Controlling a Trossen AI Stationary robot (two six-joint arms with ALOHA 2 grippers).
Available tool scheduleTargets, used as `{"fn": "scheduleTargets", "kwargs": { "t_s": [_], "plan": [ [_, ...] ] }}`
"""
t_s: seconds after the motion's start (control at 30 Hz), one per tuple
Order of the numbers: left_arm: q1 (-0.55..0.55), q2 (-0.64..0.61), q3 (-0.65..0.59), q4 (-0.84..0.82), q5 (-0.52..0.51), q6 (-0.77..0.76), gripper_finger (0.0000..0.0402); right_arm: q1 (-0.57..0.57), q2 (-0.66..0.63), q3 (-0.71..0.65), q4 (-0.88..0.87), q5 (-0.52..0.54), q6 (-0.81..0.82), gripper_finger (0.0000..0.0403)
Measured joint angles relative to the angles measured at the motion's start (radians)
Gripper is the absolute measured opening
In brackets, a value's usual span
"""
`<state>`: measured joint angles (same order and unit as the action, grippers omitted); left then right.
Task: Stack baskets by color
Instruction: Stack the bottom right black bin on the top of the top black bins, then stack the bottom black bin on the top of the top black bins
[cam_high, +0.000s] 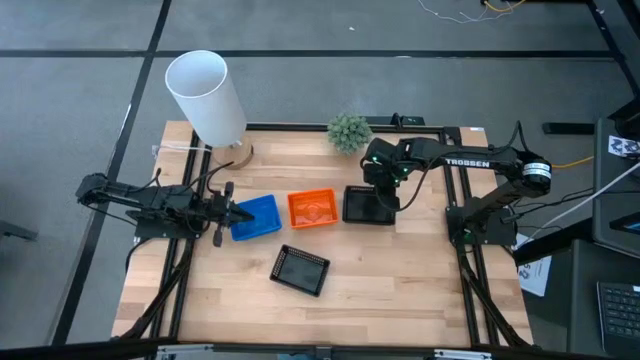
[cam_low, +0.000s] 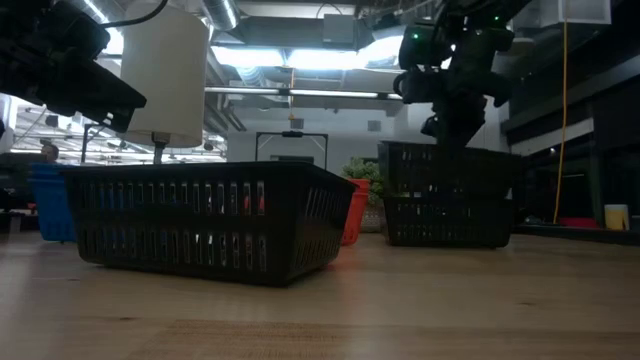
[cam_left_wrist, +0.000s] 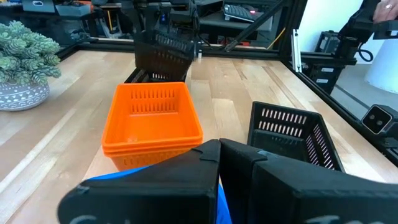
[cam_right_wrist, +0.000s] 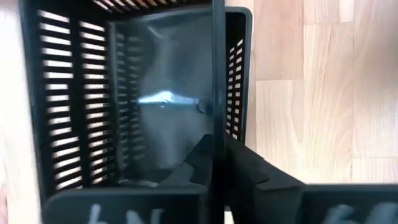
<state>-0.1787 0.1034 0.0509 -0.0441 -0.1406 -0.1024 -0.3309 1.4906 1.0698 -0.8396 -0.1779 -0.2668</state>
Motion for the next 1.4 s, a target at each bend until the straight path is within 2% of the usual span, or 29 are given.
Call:
{"fn": "scheduleTargets", "kwargs": {
  "t_s": [0.4,0.57,0.67,0.77,0.9,1.0,1.2,1.3,1.4],
  "plan": [
    [0.000,0.000,0.000,0.000,0.000,0.000,0.0000,0.000,0.000,0.002,0.013,0.027,-0.003,0.0121],
    [0.000,0.000,0.000,0.000,0.000,0.000,0.0000,0.000,0.001,0.066,0.000,0.053,0.032,0.0130],
    [0.000,0.000,0.000,0.000,0.000,0.000,0.0000,0.005,0.001,0.133,-0.008,0.048,0.132,0.0130],
    [0.000,0.000,0.000,0.000,0.000,0.000,0.0000,0.028,0.001,0.180,0.015,-0.008,0.249,0.0130],
    [0.000,0.000,0.000,0.000,0.000,0.000,0.0000,0.115,0.000,0.192,0.112,-0.135,0.333,0.0130],
    [0.000,0.000,0.000,0.000,0.000,0.000,0.0000,0.216,0.000,0.171,0.239,-0.149,0.423,0.0130],
    [0.000,0.000,0.000,0.000,0.000,0.000,0.0000,0.435,0.056,0.156,0.490,0.023,0.557,0.0130],
    [0.000,0.000,0.000,0.000,0.000,0.000,0.0000,0.517,0.130,0.182,0.558,0.103,0.578,0.0130],
    [0.000,0.000,0.000,0.000,0.000,0.000,0.0000,0.568,0.235,0.261,0.564,0.130,0.603,0.0130]
  ]
}}
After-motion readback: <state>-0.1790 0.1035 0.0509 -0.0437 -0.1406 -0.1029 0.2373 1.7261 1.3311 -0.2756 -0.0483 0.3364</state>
